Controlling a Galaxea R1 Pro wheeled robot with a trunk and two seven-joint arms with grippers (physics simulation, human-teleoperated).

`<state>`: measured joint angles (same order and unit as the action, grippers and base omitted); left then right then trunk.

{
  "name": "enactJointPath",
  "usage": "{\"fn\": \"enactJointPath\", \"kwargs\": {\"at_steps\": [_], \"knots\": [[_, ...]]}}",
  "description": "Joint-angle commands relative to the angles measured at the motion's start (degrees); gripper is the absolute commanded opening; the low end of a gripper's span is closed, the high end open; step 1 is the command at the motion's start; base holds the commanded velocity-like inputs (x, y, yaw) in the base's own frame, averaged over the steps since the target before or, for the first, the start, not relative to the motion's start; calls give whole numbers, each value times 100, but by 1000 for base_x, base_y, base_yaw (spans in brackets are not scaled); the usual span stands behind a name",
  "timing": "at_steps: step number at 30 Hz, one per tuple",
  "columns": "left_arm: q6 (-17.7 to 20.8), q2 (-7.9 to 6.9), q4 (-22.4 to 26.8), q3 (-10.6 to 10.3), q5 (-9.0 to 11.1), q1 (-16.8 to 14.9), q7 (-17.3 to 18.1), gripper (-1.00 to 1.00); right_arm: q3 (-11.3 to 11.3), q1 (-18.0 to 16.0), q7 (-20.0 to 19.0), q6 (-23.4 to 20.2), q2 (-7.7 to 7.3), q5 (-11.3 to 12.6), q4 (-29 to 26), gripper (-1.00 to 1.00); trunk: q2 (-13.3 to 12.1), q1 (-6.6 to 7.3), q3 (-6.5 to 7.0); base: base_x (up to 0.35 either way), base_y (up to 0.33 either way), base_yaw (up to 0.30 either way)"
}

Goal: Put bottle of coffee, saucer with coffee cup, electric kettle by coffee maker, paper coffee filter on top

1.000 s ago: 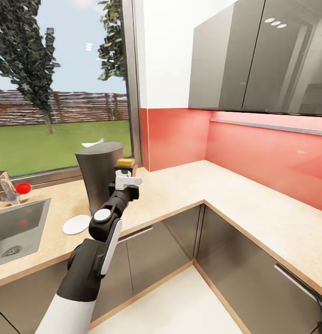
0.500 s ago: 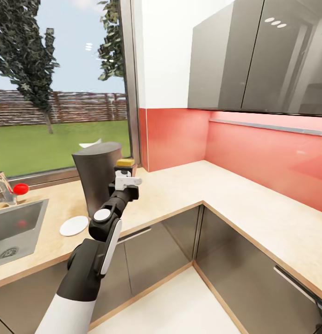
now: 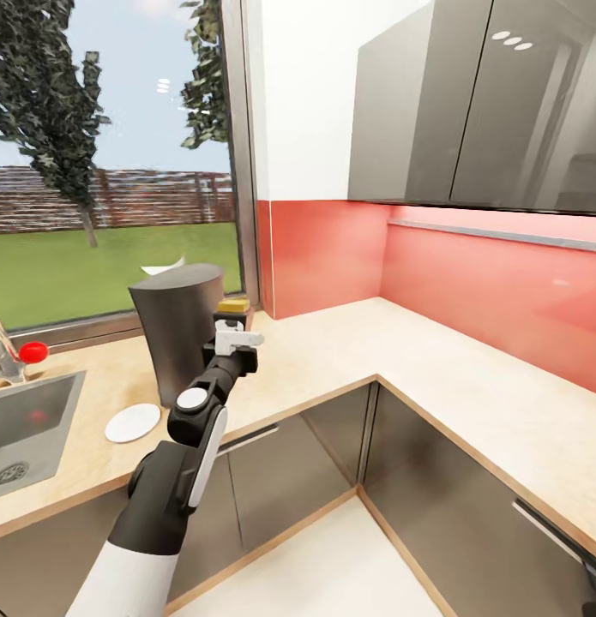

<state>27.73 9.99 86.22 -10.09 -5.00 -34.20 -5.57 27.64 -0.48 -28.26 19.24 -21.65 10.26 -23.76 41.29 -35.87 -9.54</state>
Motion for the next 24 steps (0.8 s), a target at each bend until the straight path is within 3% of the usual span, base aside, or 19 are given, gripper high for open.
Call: {"fn": "enactJointPath", "kwargs": {"at_steps": [1, 9, 16, 24], "knots": [[36, 0, -2, -8, -64, -6, 2, -100, 37, -5, -13, 9, -6, 60, 0, 100, 8, -2, -9, 13, 0, 0], [14, 0, -17, -18, -55, -6, 20, -100, 40, -5, -13, 9, -6, 60, 2, 100, 208, -112, -99, 3, 0, 0], [-436, 0, -255, -19, -53, -4, 14, -100, 40, -5, -9, 3, -6, 56, 0, 100, 489, -265, -224, 0, 0, 0], [-575, 0, -351, -19, -45, -5, 12, -100, 40, -5, -5, 1, -6, 55, 3, 100, 810, -441, -368, 0, 0, 0]]}}
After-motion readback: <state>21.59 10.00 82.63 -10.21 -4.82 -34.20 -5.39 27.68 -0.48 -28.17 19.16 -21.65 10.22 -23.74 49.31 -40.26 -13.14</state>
